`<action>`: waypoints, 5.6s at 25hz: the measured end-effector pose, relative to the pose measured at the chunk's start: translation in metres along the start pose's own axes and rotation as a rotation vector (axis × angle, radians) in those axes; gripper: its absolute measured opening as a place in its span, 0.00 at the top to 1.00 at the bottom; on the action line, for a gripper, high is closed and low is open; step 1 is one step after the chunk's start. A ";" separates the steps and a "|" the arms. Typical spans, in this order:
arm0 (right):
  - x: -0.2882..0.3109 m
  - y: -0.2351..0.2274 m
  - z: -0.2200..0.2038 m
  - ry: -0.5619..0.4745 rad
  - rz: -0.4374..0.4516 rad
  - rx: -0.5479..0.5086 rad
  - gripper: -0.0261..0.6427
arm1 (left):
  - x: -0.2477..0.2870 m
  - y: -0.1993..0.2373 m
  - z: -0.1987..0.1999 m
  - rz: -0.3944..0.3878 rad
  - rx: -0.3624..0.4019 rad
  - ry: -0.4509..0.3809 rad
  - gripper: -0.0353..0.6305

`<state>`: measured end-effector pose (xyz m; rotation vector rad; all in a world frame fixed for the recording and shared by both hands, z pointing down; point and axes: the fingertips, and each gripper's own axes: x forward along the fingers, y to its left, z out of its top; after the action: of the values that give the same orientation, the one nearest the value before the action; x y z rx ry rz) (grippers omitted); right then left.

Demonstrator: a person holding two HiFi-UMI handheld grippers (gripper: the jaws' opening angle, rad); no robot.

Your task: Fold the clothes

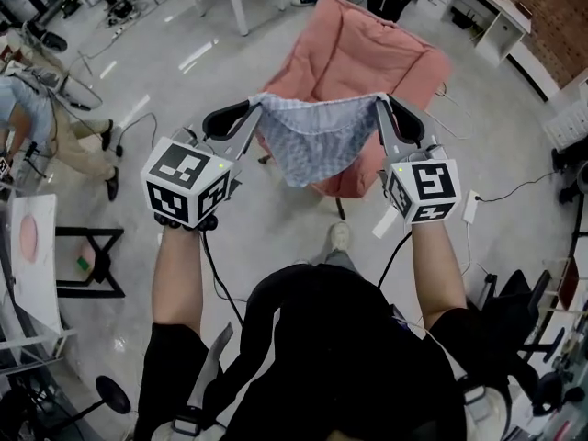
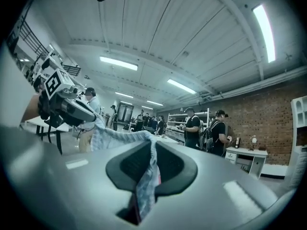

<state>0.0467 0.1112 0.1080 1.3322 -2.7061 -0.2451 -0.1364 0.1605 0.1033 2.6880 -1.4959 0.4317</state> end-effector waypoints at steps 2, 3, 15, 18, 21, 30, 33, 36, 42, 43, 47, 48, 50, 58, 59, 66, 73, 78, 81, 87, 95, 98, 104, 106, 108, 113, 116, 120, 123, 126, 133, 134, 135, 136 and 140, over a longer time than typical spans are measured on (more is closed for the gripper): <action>-0.007 0.006 0.018 -0.027 -0.007 -0.020 0.91 | -0.015 -0.003 0.012 0.006 0.020 -0.022 0.89; -0.011 0.007 0.027 -0.043 -0.011 -0.025 0.91 | -0.022 -0.006 0.020 0.006 0.033 -0.036 0.89; -0.017 -0.018 0.120 -0.247 0.040 -0.053 0.91 | -0.055 -0.022 0.106 0.150 0.155 -0.095 0.89; -0.015 -0.021 0.129 -0.256 0.067 -0.070 0.91 | -0.055 -0.026 0.109 0.203 0.148 -0.087 0.89; -0.024 -0.028 0.132 -0.261 0.086 -0.079 0.91 | -0.052 -0.043 0.108 0.229 0.137 -0.079 0.89; -0.097 -0.060 0.161 -0.382 0.092 -0.071 0.91 | -0.049 -0.123 0.138 0.206 0.191 -0.145 0.89; -0.120 -0.076 0.166 -0.399 0.039 -0.078 0.91 | -0.036 -0.139 0.148 0.148 0.182 -0.168 0.89; -0.150 -0.110 0.151 -0.373 -0.046 -0.094 0.91 | 0.001 -0.169 0.149 0.052 0.193 -0.184 0.89; -0.237 -0.206 0.090 -0.260 -0.222 -0.109 0.91 | 0.104 -0.276 0.147 -0.143 0.221 -0.177 0.89; -0.252 -0.220 0.081 -0.235 -0.260 -0.110 0.91 | 0.118 -0.292 0.147 -0.186 0.216 -0.173 0.89; -0.300 -0.261 0.054 -0.163 -0.383 -0.104 0.91 | 0.161 -0.345 0.149 -0.328 0.225 -0.176 0.89; -0.311 -0.270 0.050 -0.153 -0.406 -0.103 0.91 | 0.170 -0.358 0.152 -0.355 0.235 -0.182 0.89; -0.333 -0.287 0.042 -0.134 -0.449 -0.106 0.91 | 0.186 -0.383 0.158 -0.406 0.250 -0.192 0.89; -0.399 -0.328 0.021 -0.071 -0.607 -0.103 0.91 | 0.229 -0.450 0.170 -0.558 0.269 -0.191 0.89; -0.406 -0.331 0.021 -0.067 -0.628 -0.104 0.91 | 0.231 -0.456 0.172 -0.575 0.269 -0.195 0.89; -0.469 -0.349 0.020 -0.036 -0.797 -0.125 0.91 | 0.246 -0.513 0.187 -0.727 0.289 -0.235 0.89; -0.527 -0.357 0.045 -0.067 -0.951 -0.162 0.91 | 0.244 -0.558 0.207 -0.855 0.300 -0.285 0.89; -0.556 -0.358 0.047 -0.045 -0.998 -0.190 0.91 | 0.245 -0.590 0.207 -0.907 0.326 -0.283 0.89; -0.566 -0.359 0.043 -0.041 -1.006 -0.189 0.91 | 0.248 -0.601 0.203 -0.917 0.342 -0.268 0.89; -0.566 -0.374 0.034 -0.038 -0.985 -0.191 0.91 | 0.253 -0.598 0.191 -0.891 0.341 -0.235 0.89; -0.524 -0.387 0.021 -0.035 -0.899 -0.230 0.91 | 0.255 -0.562 0.178 -0.787 0.314 -0.202 0.89; -0.507 -0.394 0.012 -0.040 -0.855 -0.199 0.91 | 0.254 -0.549 0.174 -0.743 0.316 -0.182 0.89; -0.442 -0.396 0.000 -0.040 -0.749 -0.158 0.91 | 0.252 -0.499 0.160 -0.647 0.312 -0.106 0.89; -0.428 -0.397 -0.005 -0.042 -0.718 -0.151 0.91 | 0.249 -0.490 0.156 -0.615 0.308 -0.086 0.89; -0.413 -0.397 -0.012 -0.047 -0.685 -0.140 0.91 | 0.246 -0.481 0.153 -0.579 0.301 -0.068 0.89; -0.355 -0.391 -0.011 -0.080 -0.597 -0.146 0.91 | 0.233 -0.443 0.149 -0.473 0.284 -0.036 0.89; -0.323 -0.386 -0.005 -0.108 -0.541 -0.151 0.91 | 0.223 -0.424 0.147 -0.415 0.270 -0.015 0.89; -0.279 -0.375 0.004 -0.133 -0.479 -0.189 0.91 | 0.216 -0.393 0.135 -0.352 0.238 0.015 0.89; -0.242 -0.364 0.011 -0.160 -0.426 -0.203 0.91 | 0.207 -0.369 0.129 -0.293 0.213 0.031 0.89; -0.207 -0.348 0.018 -0.188 -0.372 -0.206 0.91 | 0.193 -0.347 0.123 -0.236 0.202 0.039 0.89; -0.117 -0.301 0.033 -0.217 -0.290 -0.213 0.91 | 0.172 -0.277 0.104 -0.168 0.156 0.046 0.89; -0.104 -0.297 0.035 -0.215 -0.283 -0.214 0.91 | 0.171 -0.267 0.102 -0.162 0.148 0.041 0.89; -0.091 -0.293 0.035 -0.213 -0.277 -0.213 0.91 | 0.170 -0.257 0.100 -0.158 0.141 0.037 0.89; -0.078 -0.289 0.035 -0.210 -0.271 -0.209 0.91 | 0.170 -0.246 0.097 -0.156 0.134 0.036 0.89; -0.020 -0.261 0.039 -0.195 -0.245 -0.215 0.91 | 0.166 -0.190 0.085 -0.150 0.104 0.043 0.89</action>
<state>0.2545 -0.0260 0.0182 1.6458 -2.5648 -0.7021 0.1242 0.1106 0.0841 2.8248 -1.2840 0.5693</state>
